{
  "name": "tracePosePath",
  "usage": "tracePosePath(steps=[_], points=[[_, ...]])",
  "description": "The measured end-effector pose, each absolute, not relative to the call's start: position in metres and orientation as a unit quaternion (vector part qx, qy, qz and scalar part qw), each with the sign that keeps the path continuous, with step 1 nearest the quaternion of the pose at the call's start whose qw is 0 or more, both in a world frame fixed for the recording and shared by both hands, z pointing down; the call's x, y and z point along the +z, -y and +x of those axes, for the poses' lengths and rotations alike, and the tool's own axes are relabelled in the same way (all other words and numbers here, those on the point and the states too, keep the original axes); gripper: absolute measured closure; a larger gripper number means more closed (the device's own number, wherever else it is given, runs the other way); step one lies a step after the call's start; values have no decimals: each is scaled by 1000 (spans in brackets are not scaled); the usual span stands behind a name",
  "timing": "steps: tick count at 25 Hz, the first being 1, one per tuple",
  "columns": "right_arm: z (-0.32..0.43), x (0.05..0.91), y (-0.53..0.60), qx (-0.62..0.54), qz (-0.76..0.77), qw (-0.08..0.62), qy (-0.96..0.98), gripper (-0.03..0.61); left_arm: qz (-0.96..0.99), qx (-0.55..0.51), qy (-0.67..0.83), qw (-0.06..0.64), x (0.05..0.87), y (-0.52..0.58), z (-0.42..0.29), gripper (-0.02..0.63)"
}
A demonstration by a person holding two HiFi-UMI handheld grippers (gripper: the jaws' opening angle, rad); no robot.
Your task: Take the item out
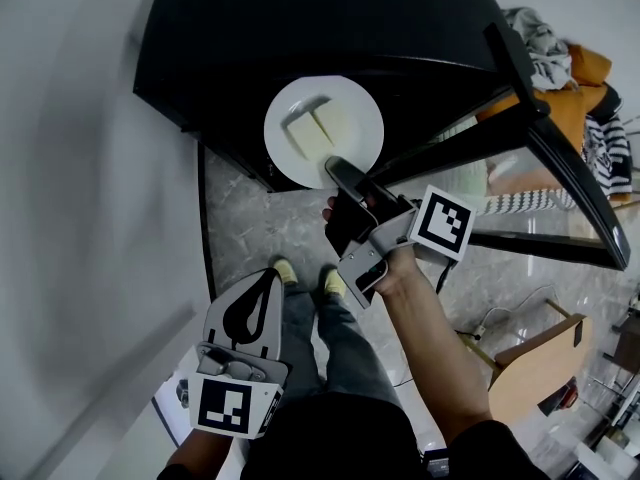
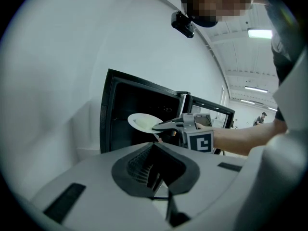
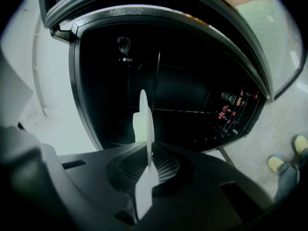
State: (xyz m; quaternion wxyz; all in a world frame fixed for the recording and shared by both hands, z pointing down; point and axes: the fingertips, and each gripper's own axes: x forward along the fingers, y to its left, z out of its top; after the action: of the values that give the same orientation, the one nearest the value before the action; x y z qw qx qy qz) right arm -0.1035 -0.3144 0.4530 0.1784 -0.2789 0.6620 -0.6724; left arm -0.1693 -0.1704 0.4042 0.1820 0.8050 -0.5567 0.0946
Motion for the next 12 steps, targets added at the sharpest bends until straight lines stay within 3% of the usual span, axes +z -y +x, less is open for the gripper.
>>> tracePosePath(steps=[12], points=[[-71,451,256,-676,-279,148,-665,552,805,92,557,179,397,151,-159,606]])
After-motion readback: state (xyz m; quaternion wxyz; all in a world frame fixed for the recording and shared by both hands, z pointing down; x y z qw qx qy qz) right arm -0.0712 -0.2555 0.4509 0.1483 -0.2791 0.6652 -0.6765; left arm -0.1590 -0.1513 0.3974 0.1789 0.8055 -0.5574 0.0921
